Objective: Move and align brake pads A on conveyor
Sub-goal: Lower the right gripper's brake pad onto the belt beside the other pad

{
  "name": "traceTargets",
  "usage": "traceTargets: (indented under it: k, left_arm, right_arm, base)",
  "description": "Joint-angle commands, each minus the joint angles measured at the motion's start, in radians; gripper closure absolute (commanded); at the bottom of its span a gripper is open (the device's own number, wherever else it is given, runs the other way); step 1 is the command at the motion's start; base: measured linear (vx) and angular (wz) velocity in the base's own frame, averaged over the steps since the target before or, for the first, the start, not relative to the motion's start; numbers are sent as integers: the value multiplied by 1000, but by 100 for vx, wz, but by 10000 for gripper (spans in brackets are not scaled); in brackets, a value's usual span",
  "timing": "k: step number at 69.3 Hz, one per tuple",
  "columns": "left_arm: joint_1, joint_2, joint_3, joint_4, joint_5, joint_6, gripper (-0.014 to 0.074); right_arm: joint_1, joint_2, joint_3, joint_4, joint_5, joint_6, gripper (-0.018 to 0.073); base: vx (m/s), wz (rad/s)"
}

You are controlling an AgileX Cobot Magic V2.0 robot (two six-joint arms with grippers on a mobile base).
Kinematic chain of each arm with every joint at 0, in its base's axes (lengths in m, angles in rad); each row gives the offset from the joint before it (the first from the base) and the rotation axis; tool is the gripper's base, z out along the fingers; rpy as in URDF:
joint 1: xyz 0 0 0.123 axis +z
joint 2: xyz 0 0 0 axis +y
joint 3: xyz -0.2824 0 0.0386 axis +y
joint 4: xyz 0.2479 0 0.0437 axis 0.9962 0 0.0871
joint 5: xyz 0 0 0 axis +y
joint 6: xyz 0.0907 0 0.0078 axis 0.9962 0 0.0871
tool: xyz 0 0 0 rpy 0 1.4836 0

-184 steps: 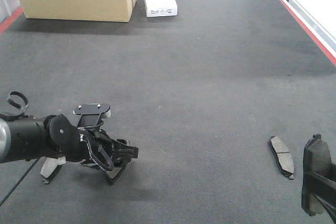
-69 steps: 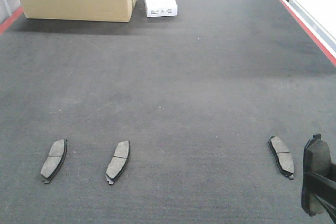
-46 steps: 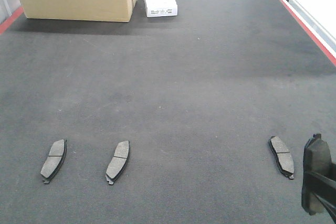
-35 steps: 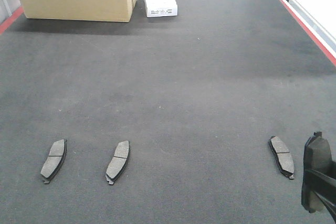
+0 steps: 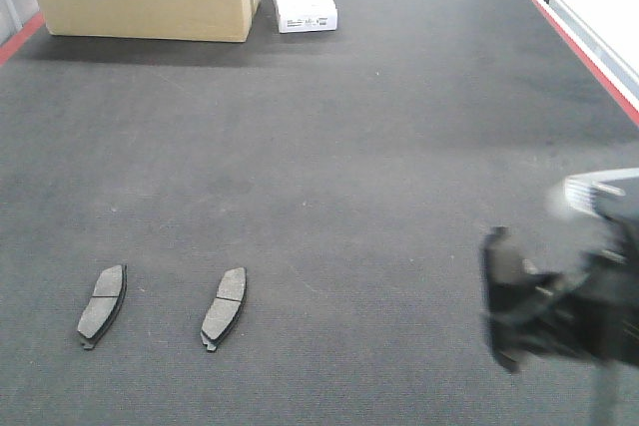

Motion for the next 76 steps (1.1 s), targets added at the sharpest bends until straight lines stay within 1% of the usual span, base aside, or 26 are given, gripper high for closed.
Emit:
traceTargets:
  k: [1, 15, 26, 38, 45, 53, 63, 69, 76]
  left_arm:
    - [0, 13, -21, 1, -64, -8, 242]
    - [0, 13, -21, 1, -64, -8, 242]
    - [0, 13, -21, 1, -64, -8, 242]
    - [0, 13, -21, 1, -64, -8, 242]
    - [0, 13, -21, 1, -64, -8, 242]
    - [0, 13, -21, 1, -65, -9, 242]
    - [0, 13, -21, 1, -65, -9, 242]
    - [0, 13, -21, 1, -65, -9, 242]
    - [0, 13, -21, 1, -65, -9, 242]
  right_arm:
    - [-3, 122, -93, 0, -61, 2, 533]
    - [-3, 396, -253, 0, 24, 4, 495]
    - [-3, 568, -365, 0, 55, 53, 480]
    - [-3, 712, -437, -1, 87, 57, 475]
    - [-4, 773, -475, -21, 108, 94, 454]
    - [-4, 829, -522, -27, 140, 105, 379]
    - [-4, 859, -560, -21, 153, 105, 227]
    - [-4, 862, -563, -35, 137, 105, 152]
    - [-4, 858, -563, -66, 136, 127, 111]
  base:
    - [0, 0]
    - [0, 0]
    - [0, 0]
    - [0, 0]
    - [0, 0]
    - [0, 0]
    - [0, 0]
    - [0, 0]
    - [0, 0]
